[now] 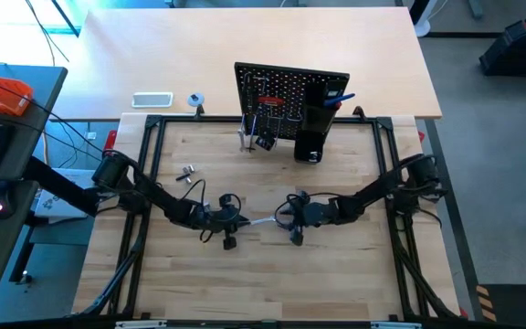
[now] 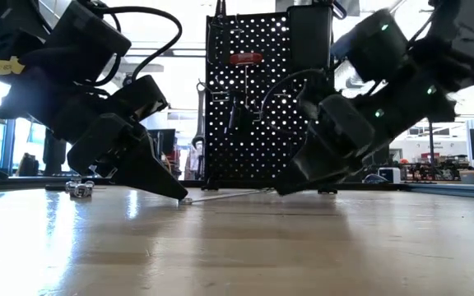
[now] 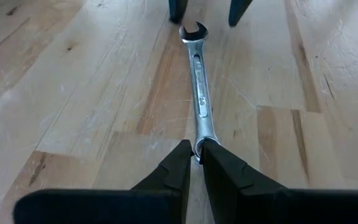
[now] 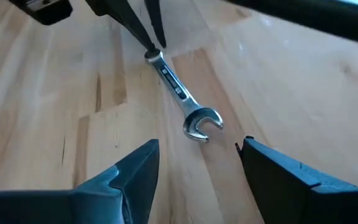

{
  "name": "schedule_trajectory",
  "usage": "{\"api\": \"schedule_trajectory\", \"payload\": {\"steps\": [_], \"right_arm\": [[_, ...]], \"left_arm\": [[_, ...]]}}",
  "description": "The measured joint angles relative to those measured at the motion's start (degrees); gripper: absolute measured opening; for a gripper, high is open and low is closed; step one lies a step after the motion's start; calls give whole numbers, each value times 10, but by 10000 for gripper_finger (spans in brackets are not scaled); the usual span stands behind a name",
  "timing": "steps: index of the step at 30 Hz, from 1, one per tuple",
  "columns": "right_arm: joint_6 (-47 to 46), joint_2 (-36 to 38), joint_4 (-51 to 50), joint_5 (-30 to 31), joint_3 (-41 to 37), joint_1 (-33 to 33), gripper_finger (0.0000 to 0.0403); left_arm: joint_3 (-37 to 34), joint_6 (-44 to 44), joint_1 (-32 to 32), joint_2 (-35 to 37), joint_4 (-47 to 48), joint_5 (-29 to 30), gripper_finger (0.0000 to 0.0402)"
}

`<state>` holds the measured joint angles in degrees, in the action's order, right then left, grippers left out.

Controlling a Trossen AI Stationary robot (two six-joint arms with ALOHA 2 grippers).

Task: Hang tools onto peg board
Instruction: Hang the wrench on the peg board

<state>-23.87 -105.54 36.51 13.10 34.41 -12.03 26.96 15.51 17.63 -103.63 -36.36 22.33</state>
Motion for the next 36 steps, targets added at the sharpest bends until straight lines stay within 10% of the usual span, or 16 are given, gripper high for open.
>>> {"api": "schedule_trajectory", "payload": {"steps": [14,25,36], "right_arm": [[-139,-90,158,-75,13,28,225],[-45,-95,115,-88,33,32,224],[156,-64,-268,-102,187,45,224]], "left_arm": [[-1,-2,0,0,0,-1,37],[-1,-2,0,-1,-1,-1,37],[-1,-7,-1,-1,-2,-1,37]]}}
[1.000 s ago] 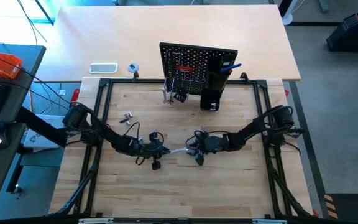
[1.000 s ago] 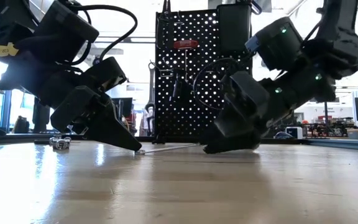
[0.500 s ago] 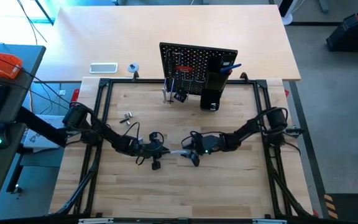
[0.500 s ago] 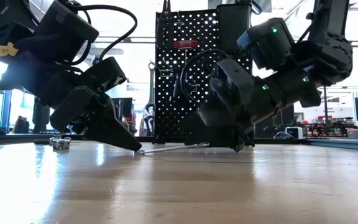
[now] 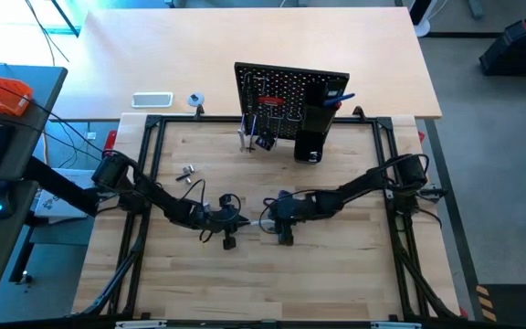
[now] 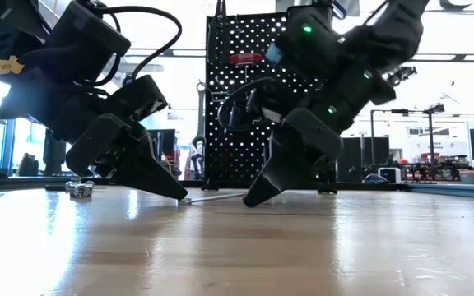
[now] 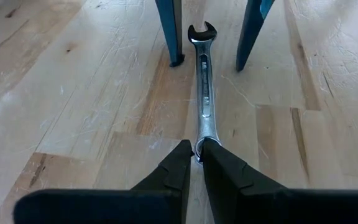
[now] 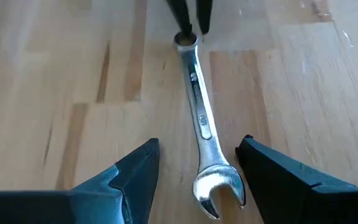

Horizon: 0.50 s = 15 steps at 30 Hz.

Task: Hang tools onto peg board
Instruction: Hang the wrench on the peg board

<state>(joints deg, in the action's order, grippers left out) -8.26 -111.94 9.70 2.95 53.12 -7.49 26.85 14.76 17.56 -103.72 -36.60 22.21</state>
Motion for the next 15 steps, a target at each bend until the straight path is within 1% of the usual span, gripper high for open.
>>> {"api": "schedule_trajectory", "payload": {"steps": [3,6,10,15], "right_arm": [[21,-1,-65,4,35,3,222],[36,-1,-120,5,56,9,204],[38,0,-155,2,62,16,156],[42,0,-164,1,62,17,86]], "left_arm": [[0,0,0,0,0,0,37],[0,0,0,0,-1,0,37],[0,-3,0,0,-1,-1,37],[0,-6,0,0,-3,-2,37]]}}
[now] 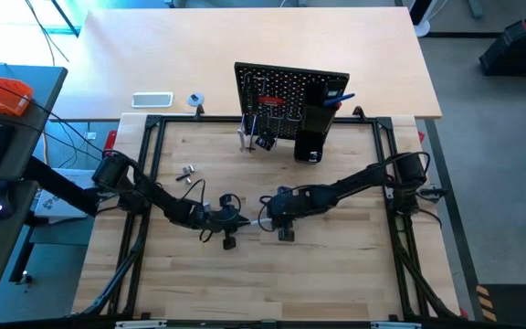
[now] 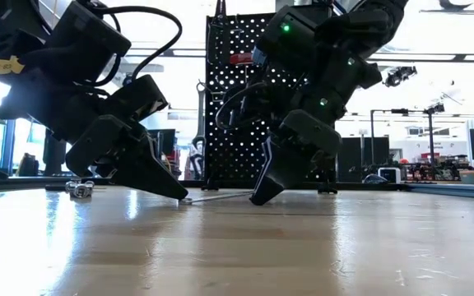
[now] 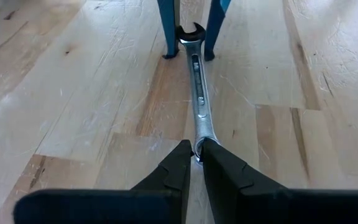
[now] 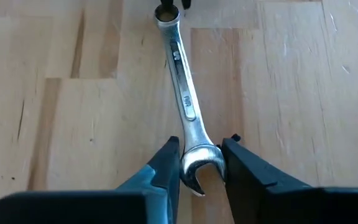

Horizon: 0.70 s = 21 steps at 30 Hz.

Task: Hang tools onto peg board
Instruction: Hang the wrench on the peg board

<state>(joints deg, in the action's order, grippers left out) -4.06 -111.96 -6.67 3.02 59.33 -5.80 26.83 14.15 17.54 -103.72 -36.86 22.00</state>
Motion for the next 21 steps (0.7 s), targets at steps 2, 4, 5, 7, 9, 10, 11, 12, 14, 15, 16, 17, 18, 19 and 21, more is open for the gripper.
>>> {"api": "schedule_trajectory", "payload": {"steps": [2,4,5,7,9,10,11,12,14,15,16,17,18,19,21], "right_arm": [[1,0,0,2,0,0,83],[1,0,-1,4,0,0,83],[1,0,-1,8,0,-3,83],[2,0,0,18,-1,-6,83],[2,0,0,18,-1,-6,83],[2,0,0,18,-1,-6,83],[2,0,0,18,-1,-7,83],[1,0,1,18,-1,-8,83],[0,0,2,24,-1,-12,83],[0,0,3,26,-1,-13,83],[0,0,3,27,-1,-14,83],[0,0,2,27,0,-16,83],[0,0,-4,28,4,-17,83],[0,0,-12,29,9,-17,83],[3,-1,-26,35,20,-21,83]], "left_arm": [[0,-3,0,0,-2,0,37],[0,-4,0,0,-3,0,37],[0,-5,0,0,-4,0,37],[0,-8,0,0,-5,0,37],[0,-9,0,1,-5,0,37],[0,-9,0,3,-5,0,37],[0,-9,0,5,-4,0,37],[0,-10,0,8,-2,-1,37],[0,-17,0,20,3,-5,37],[-1,-21,0,27,9,-7,37],[-3,-25,0,34,17,-7,37],[-3,-29,0,40,20,-8,37],[-3,-33,0,50,20,-6,37],[-2,-37,0,60,20,-5,38],[-1,-40,0,75,20,-3,42]]}}
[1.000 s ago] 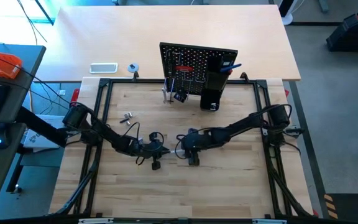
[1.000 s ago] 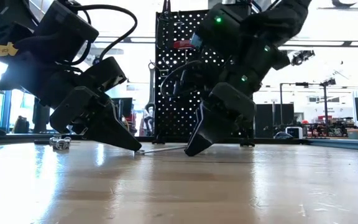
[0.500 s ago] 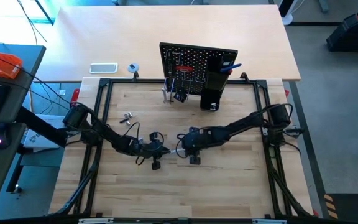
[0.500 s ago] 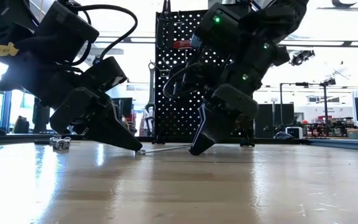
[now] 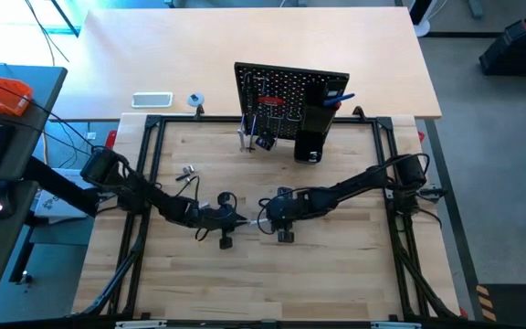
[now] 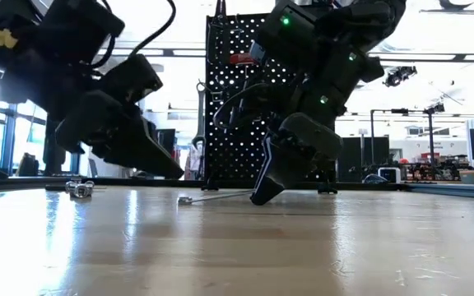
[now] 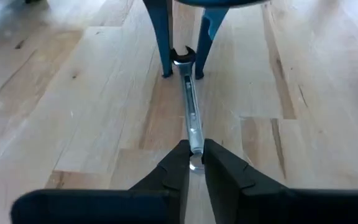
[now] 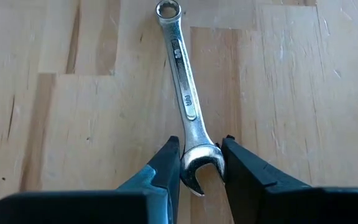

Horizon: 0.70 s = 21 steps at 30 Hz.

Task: Hang tools onto peg board
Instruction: Hang the wrench on the peg board

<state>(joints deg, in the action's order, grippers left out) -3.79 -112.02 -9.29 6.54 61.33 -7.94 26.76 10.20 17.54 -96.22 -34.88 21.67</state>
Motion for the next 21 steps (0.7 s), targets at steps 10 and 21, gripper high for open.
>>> {"api": "schedule_trajectory", "payload": {"steps": [10,21], "right_arm": [[52,-4,-97,52,72,-27,83],[91,-2,-181,114,161,-66,83]], "left_arm": [[0,28,-14,52,9,-40,117],[0,97,-78,54,1,-210,171]]}}
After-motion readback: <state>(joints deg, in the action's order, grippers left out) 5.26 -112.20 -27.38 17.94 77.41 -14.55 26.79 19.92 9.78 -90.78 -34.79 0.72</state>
